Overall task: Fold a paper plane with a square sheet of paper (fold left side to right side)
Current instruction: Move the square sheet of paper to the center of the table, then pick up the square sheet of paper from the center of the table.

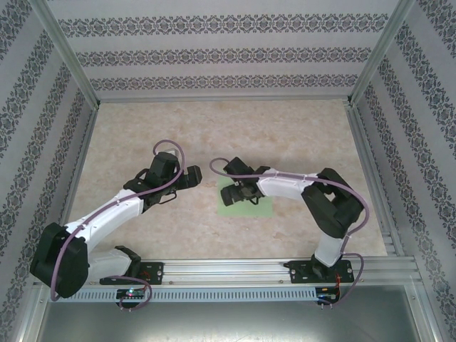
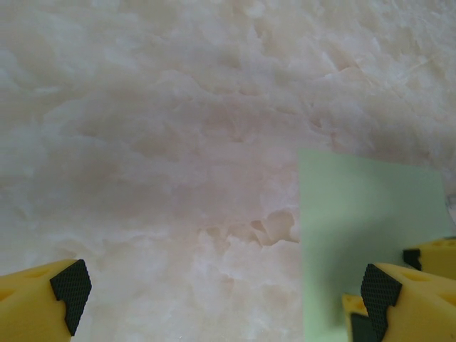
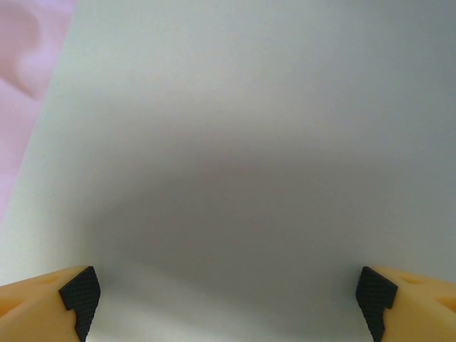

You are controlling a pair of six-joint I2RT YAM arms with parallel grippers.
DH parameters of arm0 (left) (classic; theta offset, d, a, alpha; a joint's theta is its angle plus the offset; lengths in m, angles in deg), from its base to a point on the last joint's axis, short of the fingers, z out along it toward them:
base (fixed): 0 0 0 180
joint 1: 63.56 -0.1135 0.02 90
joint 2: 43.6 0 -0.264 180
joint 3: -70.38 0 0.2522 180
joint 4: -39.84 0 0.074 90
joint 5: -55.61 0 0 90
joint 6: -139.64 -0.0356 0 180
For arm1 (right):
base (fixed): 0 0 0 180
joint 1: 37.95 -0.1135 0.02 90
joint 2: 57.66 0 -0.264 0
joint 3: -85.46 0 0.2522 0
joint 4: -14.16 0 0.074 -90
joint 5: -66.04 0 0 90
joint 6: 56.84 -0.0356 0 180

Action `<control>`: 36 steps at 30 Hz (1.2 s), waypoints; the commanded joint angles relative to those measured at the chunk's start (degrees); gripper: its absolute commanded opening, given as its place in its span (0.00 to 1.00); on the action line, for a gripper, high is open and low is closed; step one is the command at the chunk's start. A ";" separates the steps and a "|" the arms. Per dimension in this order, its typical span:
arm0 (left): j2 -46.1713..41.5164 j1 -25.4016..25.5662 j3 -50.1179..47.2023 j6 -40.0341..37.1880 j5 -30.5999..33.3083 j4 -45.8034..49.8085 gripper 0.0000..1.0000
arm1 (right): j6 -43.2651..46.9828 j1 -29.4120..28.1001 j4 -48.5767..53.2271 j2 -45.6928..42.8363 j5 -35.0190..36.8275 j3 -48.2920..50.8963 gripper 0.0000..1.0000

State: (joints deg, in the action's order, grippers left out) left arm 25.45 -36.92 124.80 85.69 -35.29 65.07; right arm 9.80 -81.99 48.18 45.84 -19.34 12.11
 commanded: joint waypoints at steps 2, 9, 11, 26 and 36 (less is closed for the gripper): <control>-1.83 0.61 1.50 0.09 1.23 2.74 1.00 | 1.63 -0.24 -0.61 3.35 -3.70 -3.07 0.96; 1.78 0.64 3.32 1.58 -6.85 0.97 0.90 | 2.11 3.35 -0.71 -9.02 -6.45 -0.37 0.98; 4.27 0.64 4.20 2.41 -10.22 0.00 0.84 | 2.28 6.49 -1.01 -12.53 -8.26 1.82 0.98; 25.55 9.45 12.30 6.37 -23.21 -3.09 0.63 | 7.80 19.23 0.70 -2.82 -9.98 -2.83 0.98; 30.31 11.65 14.39 6.14 -17.61 1.96 0.57 | 7.60 18.58 0.40 0.71 -12.01 -3.08 0.98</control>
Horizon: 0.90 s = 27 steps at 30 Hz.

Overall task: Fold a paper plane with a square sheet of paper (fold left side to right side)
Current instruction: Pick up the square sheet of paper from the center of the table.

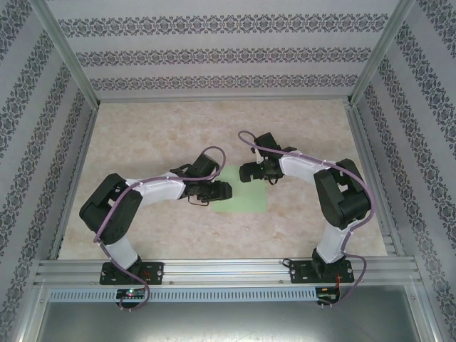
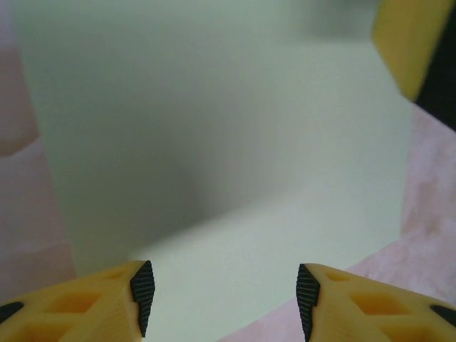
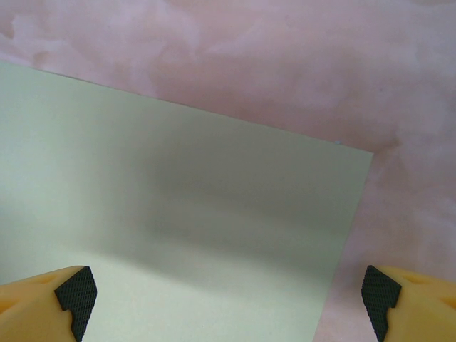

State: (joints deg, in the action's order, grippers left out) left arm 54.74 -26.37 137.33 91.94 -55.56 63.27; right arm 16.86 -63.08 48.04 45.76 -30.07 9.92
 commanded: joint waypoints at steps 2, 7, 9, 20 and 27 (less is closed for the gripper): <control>1.58 1.21 1.79 -0.16 3.18 3.95 0.55 | 0.53 -0.70 0.64 1.21 -1.59 -0.89 0.98; 3.67 1.26 1.68 0.11 3.23 3.78 0.49 | 0.21 -1.72 0.89 2.24 -2.59 -0.39 0.98; 4.12 1.48 1.65 0.17 3.57 3.78 0.48 | 0.01 -2.26 0.88 2.20 -3.63 -0.19 0.98; 3.96 1.57 1.02 0.42 4.22 2.15 0.44 | -2.77 -7.45 1.15 -1.17 -4.66 2.66 0.91; 2.17 1.50 0.08 0.69 3.15 -0.96 0.44 | -2.72 -7.75 1.94 -2.49 -5.00 3.68 0.74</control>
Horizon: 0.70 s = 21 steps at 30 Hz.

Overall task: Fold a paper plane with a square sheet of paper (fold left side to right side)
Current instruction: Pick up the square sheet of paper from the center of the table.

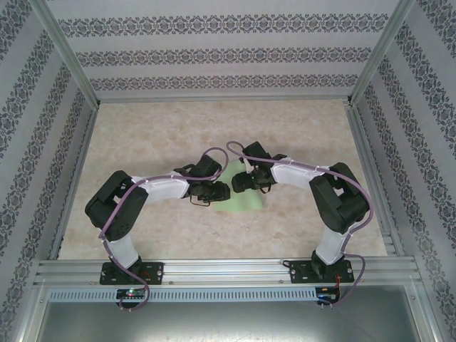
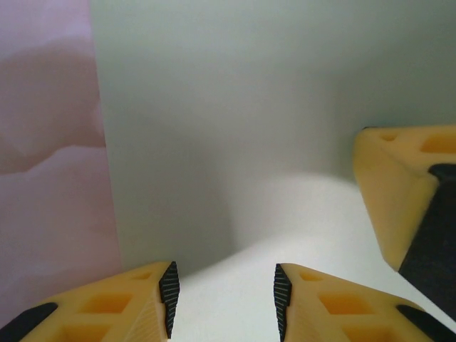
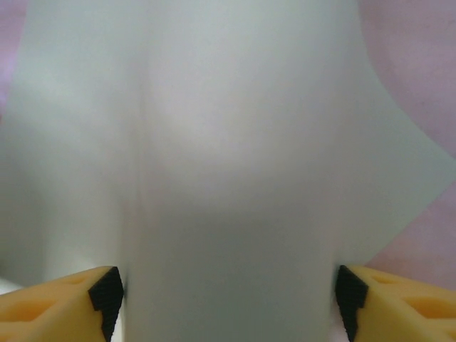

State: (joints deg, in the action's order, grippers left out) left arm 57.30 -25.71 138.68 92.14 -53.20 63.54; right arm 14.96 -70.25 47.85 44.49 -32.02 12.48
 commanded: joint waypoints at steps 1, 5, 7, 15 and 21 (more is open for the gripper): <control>-0.72 0.81 -1.37 0.50 0.39 -1.66 0.44 | -0.81 -0.51 2.05 -1.40 -3.61 1.13 0.70; -3.44 -0.43 -2.30 0.68 -1.49 -3.95 0.45 | -1.05 0.50 0.47 -3.05 -7.34 1.67 0.51; -6.26 -1.68 -3.57 0.62 -2.27 -5.32 0.47 | -1.45 1.76 -1.58 -4.76 -10.55 2.67 0.46; -19.71 -10.94 -9.44 -0.58 -9.15 -11.81 0.74 | -0.06 8.45 -10.82 -15.57 -26.20 8.02 0.36; -27.07 -15.68 -12.78 -0.47 -16.36 -20.33 0.87 | 2.21 12.97 -12.63 -23.52 -37.59 9.16 0.35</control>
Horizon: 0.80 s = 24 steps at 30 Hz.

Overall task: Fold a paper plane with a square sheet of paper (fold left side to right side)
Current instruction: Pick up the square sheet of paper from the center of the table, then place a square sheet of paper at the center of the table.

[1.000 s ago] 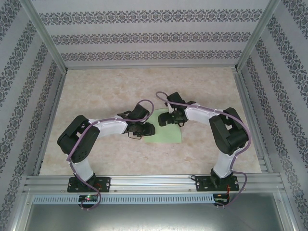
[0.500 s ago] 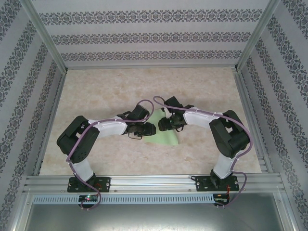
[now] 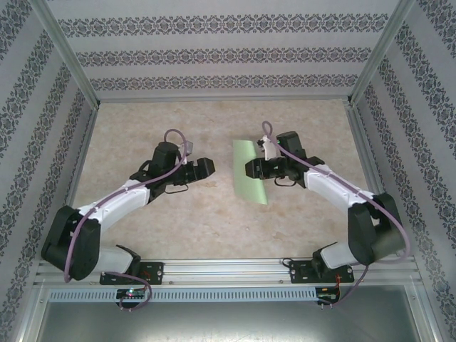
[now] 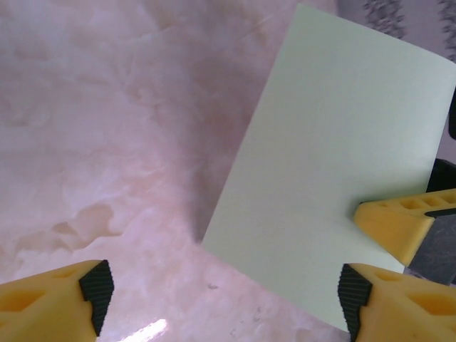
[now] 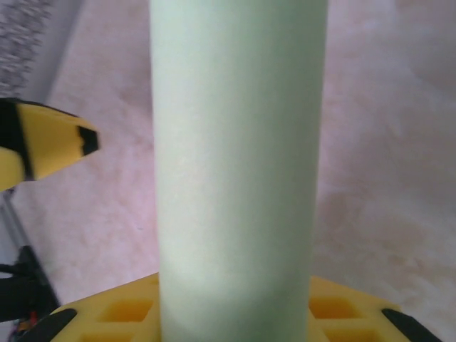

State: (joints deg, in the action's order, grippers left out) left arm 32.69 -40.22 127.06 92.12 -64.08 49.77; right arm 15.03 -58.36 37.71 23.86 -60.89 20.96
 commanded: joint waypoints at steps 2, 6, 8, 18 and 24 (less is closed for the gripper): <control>-4.07 -1.83 -1.06 -0.76 -7.74 -8.35 0.89 | 2.69 1.96 -2.23 -5.62 -11.91 0.22 0.35; -6.12 -1.93 0.85 -2.28 -13.10 -10.76 0.91 | 4.28 2.63 0.38 -10.58 -17.84 -2.62 0.36; -6.49 -1.91 2.49 -2.96 -15.95 -11.42 0.92 | 5.51 2.63 3.15 -12.52 -20.05 -4.82 0.36; -5.28 -1.39 5.37 2.33 -27.57 -28.07 0.95 | 2.00 1.12 3.97 -18.88 -27.12 -10.49 0.36; -5.28 1.31 5.82 3.25 -29.29 -32.84 0.90 | 0.17 0.39 2.57 -19.32 -26.79 -10.27 0.36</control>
State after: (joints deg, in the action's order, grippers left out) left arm 27.40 -40.40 131.01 94.35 -90.02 24.00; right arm 16.49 -57.35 41.40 4.84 -85.81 11.54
